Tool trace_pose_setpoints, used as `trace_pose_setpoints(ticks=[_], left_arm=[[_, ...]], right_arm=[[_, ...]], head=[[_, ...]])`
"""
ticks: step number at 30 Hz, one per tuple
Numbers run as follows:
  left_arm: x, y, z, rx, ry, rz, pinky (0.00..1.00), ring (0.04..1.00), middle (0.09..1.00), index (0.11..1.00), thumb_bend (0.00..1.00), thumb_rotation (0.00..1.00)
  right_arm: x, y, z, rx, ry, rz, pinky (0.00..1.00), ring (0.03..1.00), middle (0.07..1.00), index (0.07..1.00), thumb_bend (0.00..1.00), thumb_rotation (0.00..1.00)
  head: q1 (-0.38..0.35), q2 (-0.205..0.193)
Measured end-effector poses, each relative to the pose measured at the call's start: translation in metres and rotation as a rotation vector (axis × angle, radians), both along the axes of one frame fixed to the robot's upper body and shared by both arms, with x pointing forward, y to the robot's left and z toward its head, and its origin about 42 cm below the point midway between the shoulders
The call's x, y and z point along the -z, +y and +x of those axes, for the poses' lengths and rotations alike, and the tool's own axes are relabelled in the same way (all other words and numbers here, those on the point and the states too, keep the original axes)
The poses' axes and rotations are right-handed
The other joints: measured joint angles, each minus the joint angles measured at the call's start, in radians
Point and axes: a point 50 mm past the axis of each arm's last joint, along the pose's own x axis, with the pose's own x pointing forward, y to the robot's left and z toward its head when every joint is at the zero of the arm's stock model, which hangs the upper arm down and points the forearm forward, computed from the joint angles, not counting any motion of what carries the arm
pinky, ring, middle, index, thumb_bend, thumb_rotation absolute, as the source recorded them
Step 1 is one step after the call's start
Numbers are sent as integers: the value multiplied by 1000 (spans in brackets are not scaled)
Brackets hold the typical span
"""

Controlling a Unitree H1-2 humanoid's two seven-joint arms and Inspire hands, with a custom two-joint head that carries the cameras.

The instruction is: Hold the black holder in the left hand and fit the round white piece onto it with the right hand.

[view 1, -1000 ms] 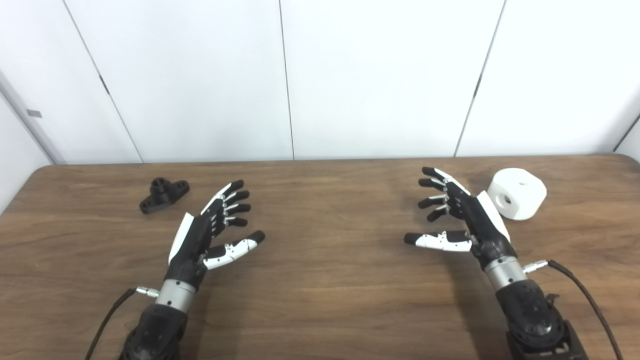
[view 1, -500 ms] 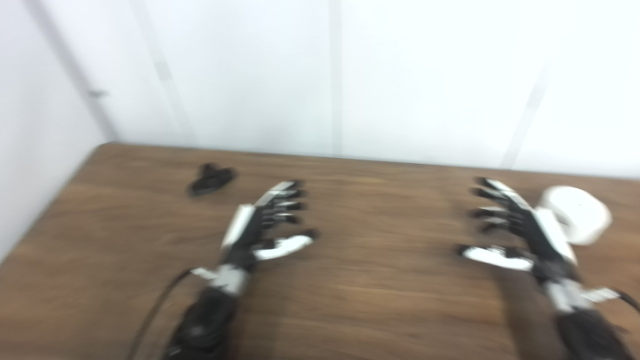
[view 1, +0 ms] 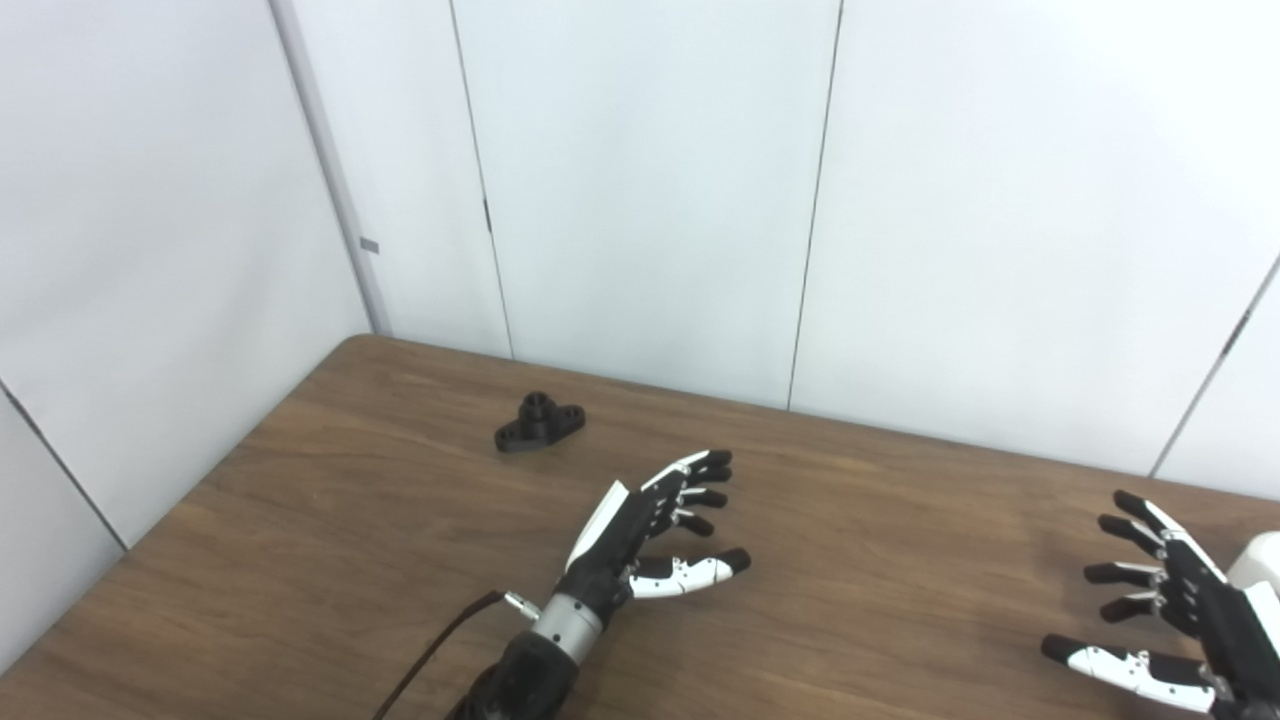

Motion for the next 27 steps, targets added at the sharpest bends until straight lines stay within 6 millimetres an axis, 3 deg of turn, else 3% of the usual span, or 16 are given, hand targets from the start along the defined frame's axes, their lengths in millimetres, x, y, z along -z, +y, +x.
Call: trace_pose_setpoints(ticks=[7, 14, 21, 27], left_arm=[[0, 0, 0, -2, 0, 0, 658, 781, 850, 866, 694, 152], [-3, 3, 0, -4, 1, 4, 613, 739, 829, 828, 665, 51], [-15, 25, 0, 2, -21, 80, 561, 660, 722, 701, 629, 0], [-42, 48, 3, -18, -97, 219, 540, 676, 751, 719, 643, 0]], right_arm=[[0, -1, 0, 1, 0, 0, 484, 656, 836, 886, 666, 135], [0, -1, 0, 2, 0, -1, 477, 640, 825, 880, 675, 172], [-1, -3, 0, 3, 0, -3, 464, 637, 820, 869, 680, 176], [-1, -4, 0, 5, -1, -2, 456, 642, 823, 871, 671, 171]], head=[[0, 5], [0, 8], [-2, 11], [2, 9]])
